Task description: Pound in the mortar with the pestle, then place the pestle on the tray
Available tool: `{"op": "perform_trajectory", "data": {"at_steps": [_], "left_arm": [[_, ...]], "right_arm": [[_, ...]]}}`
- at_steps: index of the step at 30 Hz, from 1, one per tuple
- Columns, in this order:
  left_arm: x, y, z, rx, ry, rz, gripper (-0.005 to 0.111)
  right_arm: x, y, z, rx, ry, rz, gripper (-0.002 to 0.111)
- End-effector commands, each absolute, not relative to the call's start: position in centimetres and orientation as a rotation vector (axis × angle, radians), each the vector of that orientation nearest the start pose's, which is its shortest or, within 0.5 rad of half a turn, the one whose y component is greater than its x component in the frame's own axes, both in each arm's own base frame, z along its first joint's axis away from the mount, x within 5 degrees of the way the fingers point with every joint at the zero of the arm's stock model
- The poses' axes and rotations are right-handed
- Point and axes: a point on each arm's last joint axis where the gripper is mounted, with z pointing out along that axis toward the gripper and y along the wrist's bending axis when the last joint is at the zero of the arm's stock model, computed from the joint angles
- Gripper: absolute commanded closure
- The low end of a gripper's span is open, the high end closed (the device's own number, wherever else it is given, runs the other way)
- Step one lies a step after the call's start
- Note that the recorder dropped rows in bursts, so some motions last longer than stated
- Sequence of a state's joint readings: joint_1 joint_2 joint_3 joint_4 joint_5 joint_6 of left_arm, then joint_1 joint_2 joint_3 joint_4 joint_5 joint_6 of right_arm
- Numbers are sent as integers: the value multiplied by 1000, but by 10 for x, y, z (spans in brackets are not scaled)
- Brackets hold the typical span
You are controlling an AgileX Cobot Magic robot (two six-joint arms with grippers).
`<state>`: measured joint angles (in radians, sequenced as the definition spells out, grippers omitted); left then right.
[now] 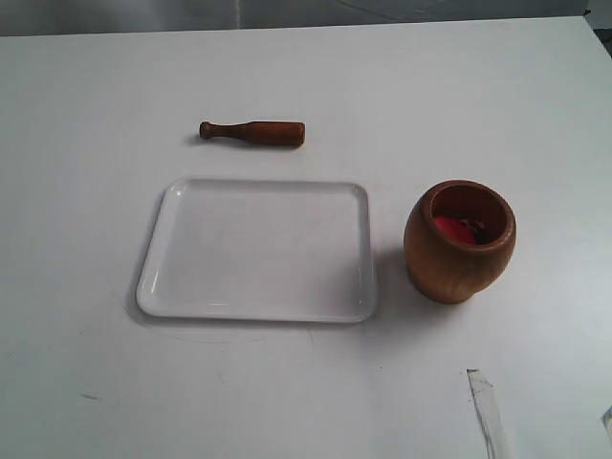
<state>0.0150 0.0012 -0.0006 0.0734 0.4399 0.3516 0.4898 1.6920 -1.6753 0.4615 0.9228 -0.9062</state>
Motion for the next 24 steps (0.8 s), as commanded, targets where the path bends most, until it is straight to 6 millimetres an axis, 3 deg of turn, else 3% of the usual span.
{"op": "perform_trajectory", "data": {"at_steps": [1,5,8,14,19,22,24], "left_arm": [[51,3,174,361,1897,302,107],[51,3,174,361,1897,302,107],[51,3,174,361,1897,302,107],[51,3,174,361,1897,302,107],[51,3,174,361,1897,302,107],[51,3,174,361,1897,302,107],[51,3,174,361,1897,302,107]], "right_arm": [[341,265,347,-1530,1811,243,108],[364,310,313,-1582,1810,265,108],[379,331,286,-1622,1838,288,108],[393,358,224,-1718,1913,322,108],[396,368,193,-1705,1942,320,108],[396,373,178,-1727,1939,316,96],[395,376,173,-1742,1926,313,82]]}}
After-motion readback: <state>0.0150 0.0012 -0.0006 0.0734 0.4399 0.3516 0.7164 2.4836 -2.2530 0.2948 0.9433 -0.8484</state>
